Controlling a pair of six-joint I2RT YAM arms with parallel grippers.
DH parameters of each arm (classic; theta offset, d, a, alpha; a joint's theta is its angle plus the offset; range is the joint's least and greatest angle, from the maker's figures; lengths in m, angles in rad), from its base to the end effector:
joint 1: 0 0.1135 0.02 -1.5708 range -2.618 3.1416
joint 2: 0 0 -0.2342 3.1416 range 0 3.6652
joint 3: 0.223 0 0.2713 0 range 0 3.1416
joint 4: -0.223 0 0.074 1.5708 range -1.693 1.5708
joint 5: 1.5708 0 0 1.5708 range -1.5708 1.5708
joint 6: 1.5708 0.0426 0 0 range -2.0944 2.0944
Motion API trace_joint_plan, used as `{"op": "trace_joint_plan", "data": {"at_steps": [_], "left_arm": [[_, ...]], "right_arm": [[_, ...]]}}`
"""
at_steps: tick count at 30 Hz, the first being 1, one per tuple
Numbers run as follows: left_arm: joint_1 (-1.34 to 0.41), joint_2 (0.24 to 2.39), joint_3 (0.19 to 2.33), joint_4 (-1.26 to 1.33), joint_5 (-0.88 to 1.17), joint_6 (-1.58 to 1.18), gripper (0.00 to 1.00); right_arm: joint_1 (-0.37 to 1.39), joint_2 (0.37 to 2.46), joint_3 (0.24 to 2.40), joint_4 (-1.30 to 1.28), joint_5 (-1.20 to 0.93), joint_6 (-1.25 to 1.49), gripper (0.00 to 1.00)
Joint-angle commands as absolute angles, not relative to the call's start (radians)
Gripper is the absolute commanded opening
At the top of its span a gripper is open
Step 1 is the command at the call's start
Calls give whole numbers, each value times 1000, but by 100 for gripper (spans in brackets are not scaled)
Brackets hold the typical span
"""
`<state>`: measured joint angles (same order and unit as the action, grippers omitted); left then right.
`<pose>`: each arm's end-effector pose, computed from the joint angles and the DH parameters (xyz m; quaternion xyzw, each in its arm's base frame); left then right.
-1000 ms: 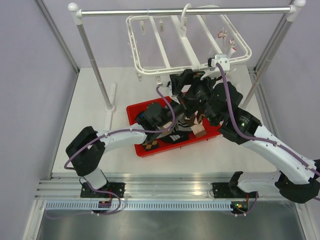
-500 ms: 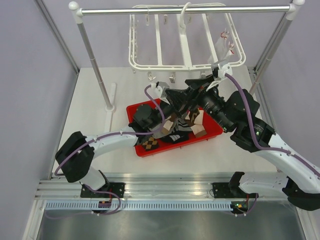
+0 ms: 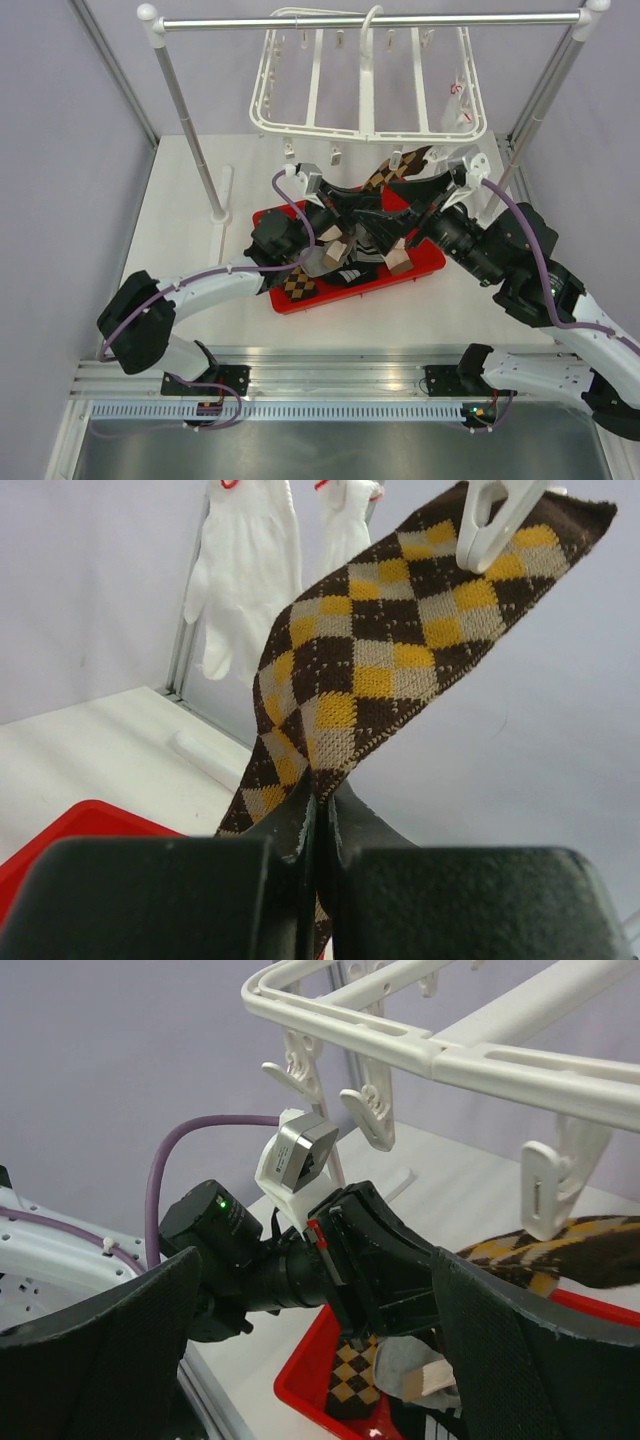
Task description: Remove the socks clipped to the hanger
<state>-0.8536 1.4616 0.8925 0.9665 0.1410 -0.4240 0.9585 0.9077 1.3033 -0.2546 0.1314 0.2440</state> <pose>0.2300 -0.2728 0.2992 0.1750 0.5270 -0.5266 0.6436 0.1264 0.1702 0.4717 -0.1823 0.6302 0.3908 0.6457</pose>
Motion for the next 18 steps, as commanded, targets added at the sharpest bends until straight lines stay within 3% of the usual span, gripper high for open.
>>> {"op": "trace_joint_plan", "data": {"at_steps": [1, 11, 18], "left_arm": [[-828, 1413, 876, 997, 167, -469, 2], [-801, 1336, 825, 951, 187, -465, 2], [-790, 1275, 788, 927, 179, -465, 2]], "right_arm": [[962, 870, 1305, -325, 181, 207, 98], [962, 769, 1266, -400, 291, 172, 98], [963, 747, 1218, -364, 333, 111, 85]]}}
